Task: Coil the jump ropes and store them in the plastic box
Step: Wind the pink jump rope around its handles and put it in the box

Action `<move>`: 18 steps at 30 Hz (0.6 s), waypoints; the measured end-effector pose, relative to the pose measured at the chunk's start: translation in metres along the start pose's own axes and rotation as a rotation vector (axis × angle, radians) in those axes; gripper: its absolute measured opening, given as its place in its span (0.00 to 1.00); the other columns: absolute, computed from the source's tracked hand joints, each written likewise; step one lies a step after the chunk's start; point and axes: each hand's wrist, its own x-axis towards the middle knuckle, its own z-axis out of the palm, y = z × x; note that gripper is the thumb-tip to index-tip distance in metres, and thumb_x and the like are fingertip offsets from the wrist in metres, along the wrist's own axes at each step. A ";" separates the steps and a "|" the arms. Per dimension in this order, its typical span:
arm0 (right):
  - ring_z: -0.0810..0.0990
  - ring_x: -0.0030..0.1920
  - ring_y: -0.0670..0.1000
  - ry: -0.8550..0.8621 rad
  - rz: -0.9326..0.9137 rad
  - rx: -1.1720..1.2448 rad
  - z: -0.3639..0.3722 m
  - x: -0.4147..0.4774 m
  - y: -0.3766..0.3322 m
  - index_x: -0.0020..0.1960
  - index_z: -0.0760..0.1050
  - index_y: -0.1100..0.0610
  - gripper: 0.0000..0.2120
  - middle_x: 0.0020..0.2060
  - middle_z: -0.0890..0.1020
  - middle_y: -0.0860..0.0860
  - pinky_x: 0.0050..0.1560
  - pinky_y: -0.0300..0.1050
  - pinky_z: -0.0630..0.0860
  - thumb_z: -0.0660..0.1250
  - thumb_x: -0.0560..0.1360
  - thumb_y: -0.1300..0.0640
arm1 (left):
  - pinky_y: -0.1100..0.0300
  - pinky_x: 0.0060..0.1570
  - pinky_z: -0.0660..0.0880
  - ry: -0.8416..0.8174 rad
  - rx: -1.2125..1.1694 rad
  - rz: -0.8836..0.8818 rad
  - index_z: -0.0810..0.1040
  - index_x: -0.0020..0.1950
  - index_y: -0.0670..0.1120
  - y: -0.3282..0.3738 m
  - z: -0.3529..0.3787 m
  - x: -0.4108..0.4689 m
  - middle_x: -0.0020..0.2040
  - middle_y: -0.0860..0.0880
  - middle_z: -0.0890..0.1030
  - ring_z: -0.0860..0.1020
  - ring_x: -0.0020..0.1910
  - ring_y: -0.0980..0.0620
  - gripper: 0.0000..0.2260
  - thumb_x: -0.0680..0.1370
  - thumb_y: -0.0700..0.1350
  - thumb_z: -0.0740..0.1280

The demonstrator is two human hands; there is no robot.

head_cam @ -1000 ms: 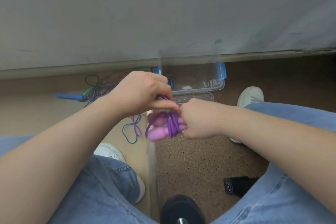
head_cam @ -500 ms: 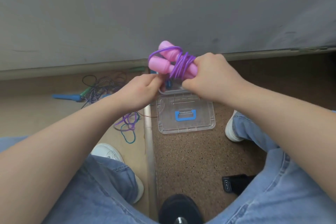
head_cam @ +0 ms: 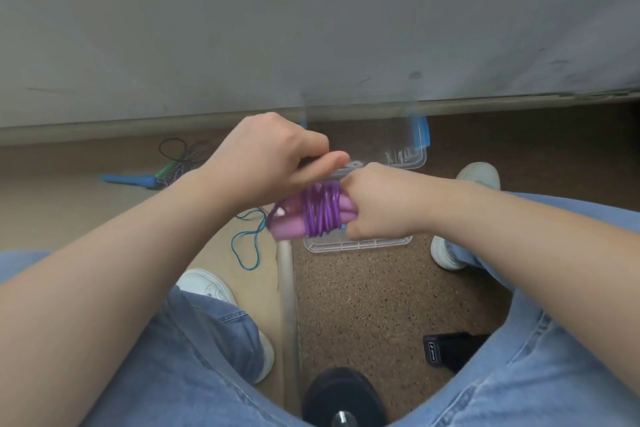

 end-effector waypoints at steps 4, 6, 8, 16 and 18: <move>0.70 0.27 0.43 -0.053 -0.176 0.068 -0.001 -0.007 -0.013 0.35 0.67 0.50 0.14 0.27 0.72 0.46 0.27 0.34 0.63 0.73 0.70 0.55 | 0.58 0.26 0.64 -0.074 -0.296 -0.067 0.65 0.27 0.48 0.001 0.002 0.000 0.21 0.50 0.65 0.63 0.22 0.51 0.25 0.83 0.56 0.57; 0.71 0.26 0.42 -0.039 -0.201 0.235 -0.004 -0.011 -0.013 0.35 0.70 0.53 0.13 0.26 0.72 0.45 0.29 0.32 0.66 0.75 0.70 0.57 | 0.63 0.29 0.65 -0.071 -0.505 -0.222 0.70 0.26 0.46 0.002 0.002 0.001 0.20 0.52 0.69 0.65 0.22 0.57 0.27 0.83 0.54 0.57; 0.69 0.26 0.42 0.044 -0.207 0.473 -0.005 -0.012 -0.012 0.37 0.74 0.59 0.10 0.26 0.73 0.45 0.30 0.34 0.66 0.76 0.71 0.60 | 0.62 0.31 0.67 -0.049 -0.717 -0.440 0.72 0.26 0.45 0.005 0.001 0.005 0.21 0.50 0.71 0.67 0.22 0.58 0.29 0.84 0.55 0.56; 0.70 0.28 0.50 0.726 0.289 0.790 -0.018 0.006 0.014 0.31 0.73 0.58 0.09 0.26 0.75 0.50 0.31 0.43 0.67 0.71 0.67 0.58 | 0.59 0.34 0.68 -0.239 -0.418 -0.586 0.77 0.36 0.49 -0.001 0.013 0.002 0.26 0.50 0.76 0.75 0.29 0.54 0.21 0.84 0.54 0.55; 0.73 0.33 0.56 0.688 0.459 0.474 -0.022 0.007 0.037 0.33 0.71 0.57 0.10 0.29 0.75 0.52 0.33 0.45 0.66 0.70 0.69 0.55 | 0.60 0.36 0.70 -0.364 -0.391 -0.517 0.81 0.44 0.54 0.001 0.018 -0.002 0.29 0.51 0.78 0.76 0.30 0.58 0.18 0.83 0.58 0.55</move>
